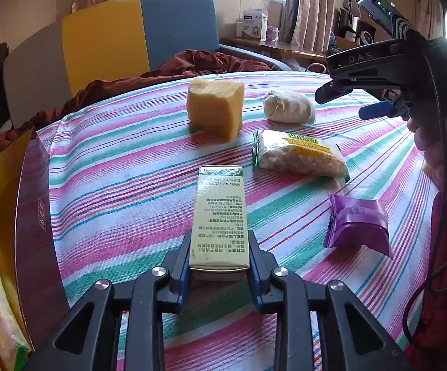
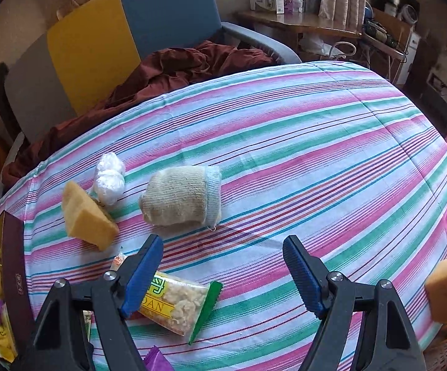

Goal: Organize objects
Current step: 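Grasp the beige knitted sock with the right gripper while left lifts the carton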

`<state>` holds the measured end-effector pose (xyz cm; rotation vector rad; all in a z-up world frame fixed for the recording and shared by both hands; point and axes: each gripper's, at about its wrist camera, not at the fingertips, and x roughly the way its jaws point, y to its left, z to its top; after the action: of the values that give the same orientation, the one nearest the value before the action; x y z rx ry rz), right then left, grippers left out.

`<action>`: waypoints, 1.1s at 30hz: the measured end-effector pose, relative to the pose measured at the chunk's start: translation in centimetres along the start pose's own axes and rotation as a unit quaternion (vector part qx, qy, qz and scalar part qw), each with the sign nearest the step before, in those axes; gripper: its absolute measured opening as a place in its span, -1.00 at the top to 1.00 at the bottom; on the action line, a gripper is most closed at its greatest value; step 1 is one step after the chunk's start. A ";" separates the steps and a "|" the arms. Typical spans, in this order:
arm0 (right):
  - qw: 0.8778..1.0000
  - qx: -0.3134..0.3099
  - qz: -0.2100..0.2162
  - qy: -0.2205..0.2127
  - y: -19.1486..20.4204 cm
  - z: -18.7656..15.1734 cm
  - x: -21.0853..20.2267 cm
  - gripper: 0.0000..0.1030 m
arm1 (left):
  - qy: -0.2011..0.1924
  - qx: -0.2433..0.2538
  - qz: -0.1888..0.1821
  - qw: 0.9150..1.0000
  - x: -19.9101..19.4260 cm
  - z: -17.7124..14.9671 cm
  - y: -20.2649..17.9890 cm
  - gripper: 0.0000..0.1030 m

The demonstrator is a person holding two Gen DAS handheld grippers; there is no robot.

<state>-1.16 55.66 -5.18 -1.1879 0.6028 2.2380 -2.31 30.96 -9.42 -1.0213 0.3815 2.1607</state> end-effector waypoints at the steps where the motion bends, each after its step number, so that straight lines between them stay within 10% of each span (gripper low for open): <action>1: 1.000 0.005 0.003 0.000 0.0 0.1 0.0 -0.56 | -0.001 -0.002 -0.002 1.000 0.0 0.0 0.1 0.43; 17: 0.999 -0.028 0.007 0.026 2.7 3.5 5.6 -0.78 | -0.015 -0.003 -0.005 1.000 -0.1 -0.4 0.1 0.43; 21: 0.998 -0.056 0.033 0.023 3.2 3.5 5.7 -0.29 | -0.016 0.000 -0.001 1.000 -0.1 -0.5 0.0 0.43; 33: 0.996 -0.079 0.021 0.020 3.8 3.2 5.5 -0.26 | -0.006 -0.010 0.018 1.000 -1.2 0.1 -0.2 0.43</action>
<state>-8.14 55.98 -7.70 -1.3109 0.4771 2.3383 -1.67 30.60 -8.50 -1.0208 0.3760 2.2065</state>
